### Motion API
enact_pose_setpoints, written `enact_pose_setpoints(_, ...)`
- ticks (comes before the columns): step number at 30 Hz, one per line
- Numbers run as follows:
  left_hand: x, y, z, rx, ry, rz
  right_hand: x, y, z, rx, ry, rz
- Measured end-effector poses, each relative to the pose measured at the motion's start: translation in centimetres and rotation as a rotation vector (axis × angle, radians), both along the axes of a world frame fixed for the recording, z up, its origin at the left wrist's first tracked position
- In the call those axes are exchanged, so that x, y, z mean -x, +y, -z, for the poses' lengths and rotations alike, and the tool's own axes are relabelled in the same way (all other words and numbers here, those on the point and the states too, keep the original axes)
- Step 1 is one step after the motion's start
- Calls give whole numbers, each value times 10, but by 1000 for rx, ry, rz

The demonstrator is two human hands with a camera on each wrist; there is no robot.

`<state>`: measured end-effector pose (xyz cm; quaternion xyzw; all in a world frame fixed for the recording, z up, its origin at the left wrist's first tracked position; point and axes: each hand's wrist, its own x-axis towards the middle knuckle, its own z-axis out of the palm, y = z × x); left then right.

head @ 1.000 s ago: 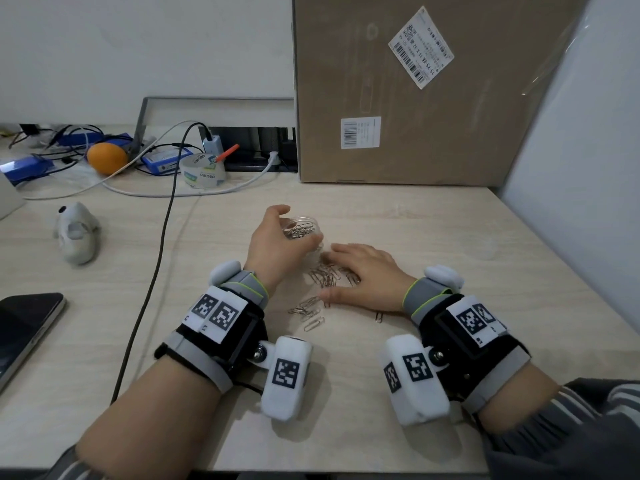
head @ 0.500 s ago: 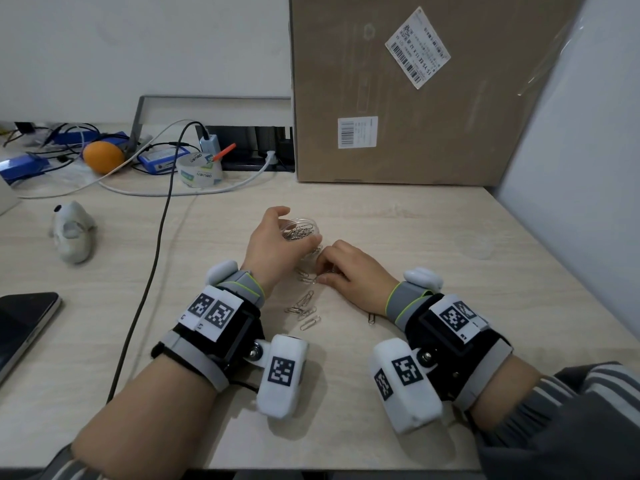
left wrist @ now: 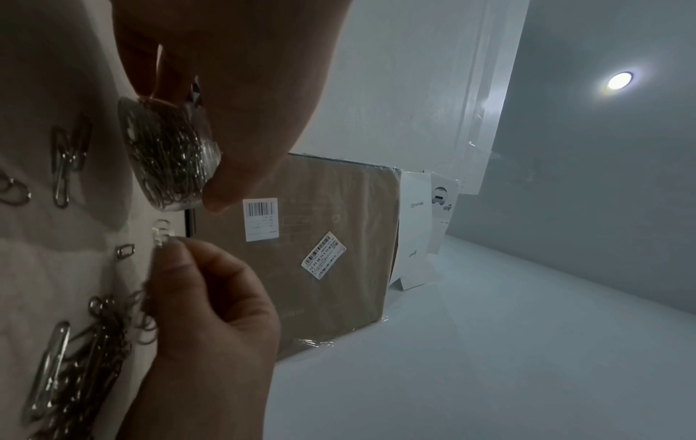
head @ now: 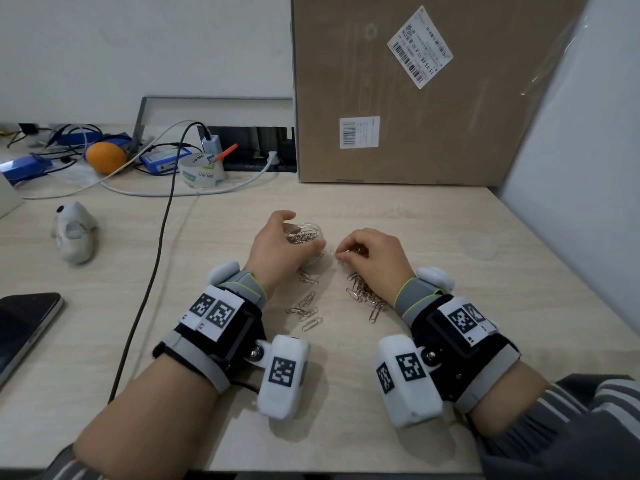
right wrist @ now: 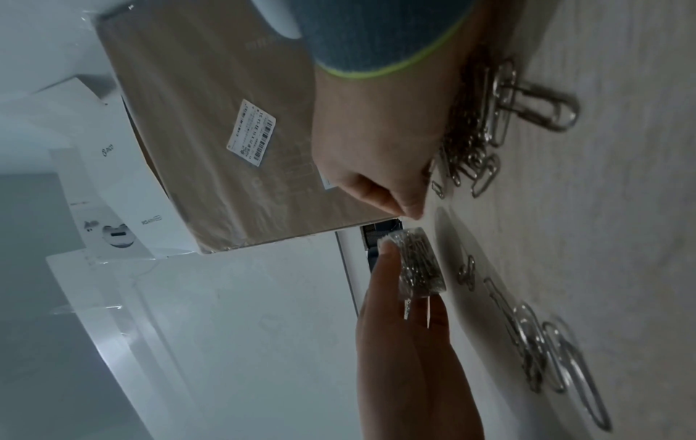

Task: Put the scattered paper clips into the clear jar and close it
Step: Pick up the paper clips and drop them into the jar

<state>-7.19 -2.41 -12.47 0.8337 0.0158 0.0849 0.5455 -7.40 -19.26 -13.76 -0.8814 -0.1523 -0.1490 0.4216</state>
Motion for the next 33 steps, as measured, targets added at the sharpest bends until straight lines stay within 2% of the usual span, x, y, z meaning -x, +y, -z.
enact_pose_setpoints(4, 2, -2, -3, -36, -5, 56, -4, -6, -2, -354, 6, 134)
enact_pose_setpoints(6, 5, -4, -5, -69, -6, 128, -2, -6, -7, -497, 4, 122)
enact_pose_setpoints(9, 11, -9, -6, -90, 6, 248, 3, -2, -14, -582, -10, 44)
enact_pose_setpoints(14, 16, -14, -6, -148, -6, 375, 9, 4, -16, -437, -16, -59)
enact_pose_setpoints(19, 16, -15, -5, -178, -29, 381, 10, 4, -14, -217, -59, -111)
enact_pose_setpoints(25, 15, -14, -5, -138, -60, 324, 12, 2, -16, -287, -22, -120)
enact_pose_setpoints(29, 8, -7, -6, -56, -44, 187, 6, -7, -21, -460, -76, 45)
enact_pose_setpoints(33, -2, 10, -4, -60, 0, 10, -1, -23, -18, -424, 14, 229)
